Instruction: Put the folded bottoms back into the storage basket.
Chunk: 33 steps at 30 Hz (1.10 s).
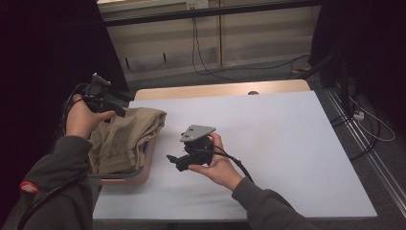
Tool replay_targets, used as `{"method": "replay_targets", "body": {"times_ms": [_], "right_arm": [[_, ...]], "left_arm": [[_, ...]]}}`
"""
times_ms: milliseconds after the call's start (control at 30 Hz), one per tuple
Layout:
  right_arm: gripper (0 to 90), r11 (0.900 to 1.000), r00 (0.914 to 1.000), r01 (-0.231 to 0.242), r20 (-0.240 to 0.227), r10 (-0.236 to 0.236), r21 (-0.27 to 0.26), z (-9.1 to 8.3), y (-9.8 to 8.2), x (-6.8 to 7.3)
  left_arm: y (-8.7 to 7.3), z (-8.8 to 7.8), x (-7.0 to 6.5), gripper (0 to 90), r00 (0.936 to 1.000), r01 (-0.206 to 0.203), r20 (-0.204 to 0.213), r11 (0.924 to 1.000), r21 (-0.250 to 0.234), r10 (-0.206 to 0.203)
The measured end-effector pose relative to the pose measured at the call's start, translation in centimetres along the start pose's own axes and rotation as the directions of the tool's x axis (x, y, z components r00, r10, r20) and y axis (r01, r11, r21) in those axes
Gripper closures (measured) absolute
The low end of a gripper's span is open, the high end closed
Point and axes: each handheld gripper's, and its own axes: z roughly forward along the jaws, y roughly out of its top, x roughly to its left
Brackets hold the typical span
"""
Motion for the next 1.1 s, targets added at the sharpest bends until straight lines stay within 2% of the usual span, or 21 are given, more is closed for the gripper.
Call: {"method": "replay_targets", "body": {"times_ms": [100,167,233,367,400,500,633,833,967,1033,1067,1100], "right_arm": [[14.0,1.0,0.9999,-0.006,0.014,0.006,0.006,-0.7,-0.6,-0.6],[14.0,1.0,0.9997,-0.011,0.02,0.011,0.007,-1.2,-0.9,-1.0],[14.0,1.0,0.9994,-0.012,0.032,0.012,0.007,-1.7,-1.3,-1.4],[14.0,1.0,0.9983,-0.023,0.054,0.023,0.01,-2.5,-2.0,-2.1],[14.0,1.0,0.9981,-0.028,0.056,0.027,0.01,-2.7,-2.2,-2.3],[14.1,0.999,0.9969,-0.037,0.07,0.036,0.014,-3.3,-2.7,-2.8],[14.3,0.999,0.9952,-0.046,0.087,0.045,0.007,-4.1,-3.4,-3.2],[14.4,0.999,0.9932,-0.051,0.105,0.051,0.004,-5.2,-4.2,-3.7],[14.4,0.998,0.9915,-0.059,0.116,0.059,-0.003,-5.8,-4.5,-4.1],[14.4,0.998,0.9905,-0.066,0.121,0.066,-0.004,-6.0,-4.8,-4.2],[14.4,0.998,0.9902,-0.064,0.124,0.064,-0.007,-6.1,-4.8,-4.3],[14.5,0.998,0.9897,-0.066,0.127,0.067,-0.008,-6.3,-4.9,-4.4]], "left_arm": [[-0.1,0.6,-0.5,31.5,0.9999,0.003,0.016,0.9999,0.01,-0.004],[-0.2,1.0,-0.8,42.1,0.9983,0.034,0.046,0.9991,0.026,-0.035],[-0.2,1.2,-1.1,51.0,0.9982,0.035,0.048,0.9985,0.041,-0.037],[-0.2,1.7,-1.9,71.1,0.9957,0.039,0.082,0.9983,0.043,-0.042],[-0.3,2.0,-2.2,74.3,0.9934,0.042,0.105,0.9981,0.046,-0.046],[-0.5,2.7,-2.9,84.7,0.9902,0.043,0.13,0.9971,0.063,-0.051],[-0.8,4.1,-3.4,90.0,0.9868,0.045,0.152,0.9956,0.083,-0.057],[-1.4,6.0,-3.7,90.0,0.9821,0.061,0.171,0.9923,0.107,-0.079],[-1.8,7.2,-4.1,90.0,0.9807,0.072,0.173,0.9912,0.111,-0.091],[-1.8,7.6,-4.1,90.0,0.9813,0.062,0.174,0.9907,0.121,-0.083],[-1.9,7.9,-4.2,90.0,0.9804,0.077,0.171,0.99,0.118,-0.097],[-2.0,8.1,-4.2,90.0,0.9804,0.076,0.172,0.9901,0.119,-0.095]]}}
